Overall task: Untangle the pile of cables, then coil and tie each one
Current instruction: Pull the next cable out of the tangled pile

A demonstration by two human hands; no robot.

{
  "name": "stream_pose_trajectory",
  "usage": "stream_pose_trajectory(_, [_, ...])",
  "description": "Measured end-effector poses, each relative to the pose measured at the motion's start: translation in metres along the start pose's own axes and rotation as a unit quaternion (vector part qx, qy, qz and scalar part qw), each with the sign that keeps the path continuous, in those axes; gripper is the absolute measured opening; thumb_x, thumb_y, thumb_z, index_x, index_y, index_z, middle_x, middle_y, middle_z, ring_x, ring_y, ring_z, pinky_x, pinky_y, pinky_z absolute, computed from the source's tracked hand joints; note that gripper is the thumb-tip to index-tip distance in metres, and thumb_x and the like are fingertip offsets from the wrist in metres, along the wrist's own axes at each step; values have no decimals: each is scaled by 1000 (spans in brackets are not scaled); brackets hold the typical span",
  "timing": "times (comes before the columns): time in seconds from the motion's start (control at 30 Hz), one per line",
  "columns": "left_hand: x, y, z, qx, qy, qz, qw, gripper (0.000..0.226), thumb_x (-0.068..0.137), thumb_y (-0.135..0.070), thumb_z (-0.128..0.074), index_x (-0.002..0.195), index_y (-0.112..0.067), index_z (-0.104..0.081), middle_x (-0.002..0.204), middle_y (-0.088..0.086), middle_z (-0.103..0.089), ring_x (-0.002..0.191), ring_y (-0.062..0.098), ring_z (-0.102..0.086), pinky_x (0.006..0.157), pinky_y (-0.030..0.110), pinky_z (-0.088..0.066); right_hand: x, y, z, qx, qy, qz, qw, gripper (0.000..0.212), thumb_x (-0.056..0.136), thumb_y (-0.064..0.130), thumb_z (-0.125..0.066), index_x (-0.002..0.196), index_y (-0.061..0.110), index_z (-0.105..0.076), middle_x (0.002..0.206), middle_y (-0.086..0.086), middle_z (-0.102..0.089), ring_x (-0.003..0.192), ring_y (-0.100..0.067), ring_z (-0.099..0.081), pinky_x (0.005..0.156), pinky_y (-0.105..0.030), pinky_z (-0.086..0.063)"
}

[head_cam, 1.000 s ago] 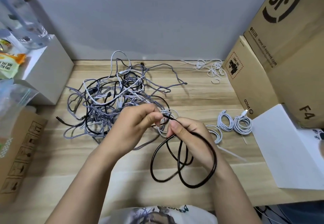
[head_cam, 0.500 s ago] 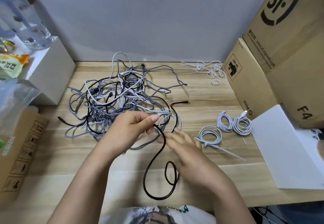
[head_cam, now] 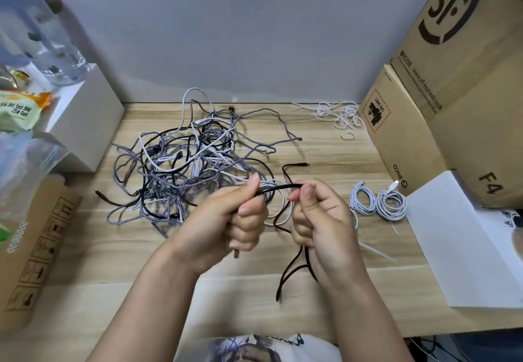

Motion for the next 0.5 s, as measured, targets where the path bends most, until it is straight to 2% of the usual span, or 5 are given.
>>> stream_pose_trajectory(0.1, [-3, -3, -29, -204, 154, 31, 966, 31, 99, -35, -41, 72, -19, -42, 54, -7, -23, 44, 7, -12, 46, 20, -19, 5, -3, -2, -63, 8, 12, 998, 27, 88, 35, -55, 67, 18, -53, 45, 14, -27, 38, 2, -18, 37, -11, -13])
stream_pose_trajectory(0.23, [-4, -21, -37, -242, 146, -32, 959, 26, 103, -20, -32, 105, -3, -52, 61, -2, -26, 48, 8, -16, 52, 23, -21, 5, -10, -12, -258, 43, 81, 962, 29, 86, 48, -45, 66, 27, -47, 50, 12, -34, 48, -1, -28, 48, -21, -26])
stream_pose_trajectory(0.37, [0, -31, -28, -237, 88, -113, 961, 31, 100, -16, -39, 120, 2, -53, 62, -1, -29, 52, 9, -26, 50, 22, -27, -3, -4, -19, -399, 44, 118, 908, 23, 85, 43, -39, 75, 23, -45, 58, -5, -44, 59, -28, -38, 56, -41, -37])
stream_pose_trajectory(0.43, [4, -30, -22, -199, 6, -173, 965, 28, 93, -16, -50, 115, -2, -61, 55, -5, -30, 46, 6, -24, 43, 17, -28, -6, -7, -21, -462, 53, 113, 878, 17, 91, 33, -44, 83, 18, -47, 62, -6, -55, 64, -33, -45, 60, -44, -43])
stream_pose_trajectory(0.5, [2, -34, -12, -117, -89, -211, 966, 37, 87, -17, -50, 121, -4, -56, 53, -7, -36, 41, 1, -25, 38, 13, -25, -10, -8, -25, -486, 66, 117, 864, 24, 91, 42, -41, 85, 19, -47, 66, -4, -58, 67, -34, -49, 63, -47, -45])
Point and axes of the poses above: each hand's wrist, its own x-axis towards the middle knuckle, its own z-axis out of the back of the hand, y = z × x, the point moved 7 cm from there along x, towards the middle knuckle
